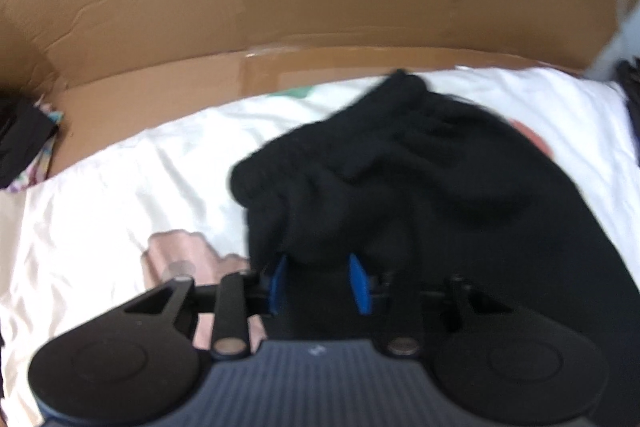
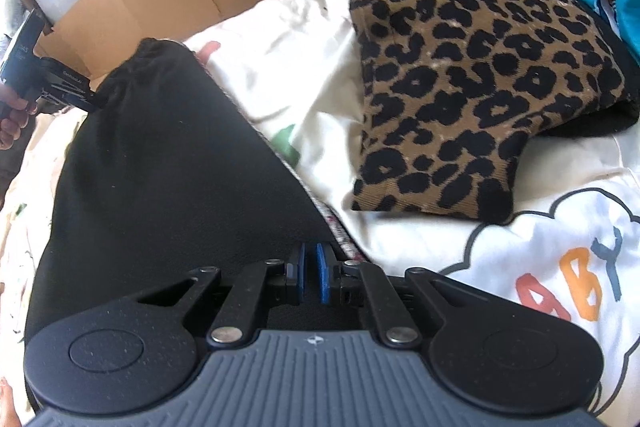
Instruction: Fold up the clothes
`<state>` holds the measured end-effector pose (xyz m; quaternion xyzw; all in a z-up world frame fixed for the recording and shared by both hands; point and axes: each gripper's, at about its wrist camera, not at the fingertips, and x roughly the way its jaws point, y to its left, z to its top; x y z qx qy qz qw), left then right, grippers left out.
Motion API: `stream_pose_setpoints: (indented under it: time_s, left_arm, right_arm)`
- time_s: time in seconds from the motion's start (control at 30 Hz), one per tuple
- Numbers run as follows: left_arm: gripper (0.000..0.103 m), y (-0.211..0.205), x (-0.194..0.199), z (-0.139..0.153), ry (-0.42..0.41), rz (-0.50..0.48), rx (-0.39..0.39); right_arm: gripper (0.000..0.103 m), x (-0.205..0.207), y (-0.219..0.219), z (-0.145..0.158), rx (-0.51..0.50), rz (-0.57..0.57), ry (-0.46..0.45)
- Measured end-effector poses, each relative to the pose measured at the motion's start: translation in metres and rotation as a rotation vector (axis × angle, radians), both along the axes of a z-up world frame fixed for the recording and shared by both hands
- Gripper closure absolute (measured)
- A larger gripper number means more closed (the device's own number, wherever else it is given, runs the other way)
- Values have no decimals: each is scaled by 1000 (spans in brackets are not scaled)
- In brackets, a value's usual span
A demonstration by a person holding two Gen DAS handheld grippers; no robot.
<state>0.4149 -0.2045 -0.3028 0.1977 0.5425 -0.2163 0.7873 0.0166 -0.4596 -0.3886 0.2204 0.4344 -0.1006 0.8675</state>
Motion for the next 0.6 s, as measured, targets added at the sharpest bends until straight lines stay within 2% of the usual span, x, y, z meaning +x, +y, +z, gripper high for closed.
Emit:
stream_pose_setpoints:
  time_s: [0.1,0.27,0.47,0.6]
  left_arm:
    - [56,3,7,-13,22,22,-7]
    - [55,-3,5,-17,7,16,6]
    - [61,-2,-3,18,1,-47,-38]
    - [61,-2,-15,35,45,-86,-66]
  right_arm:
    - [93,-1,-2,-2,-3,-1,10]
    - [93,-1,-3,-2,-13,9,19]
    - [90,-2,5,4,-31,13,11]
    - [90,-3,10,6,-27,23,-2]
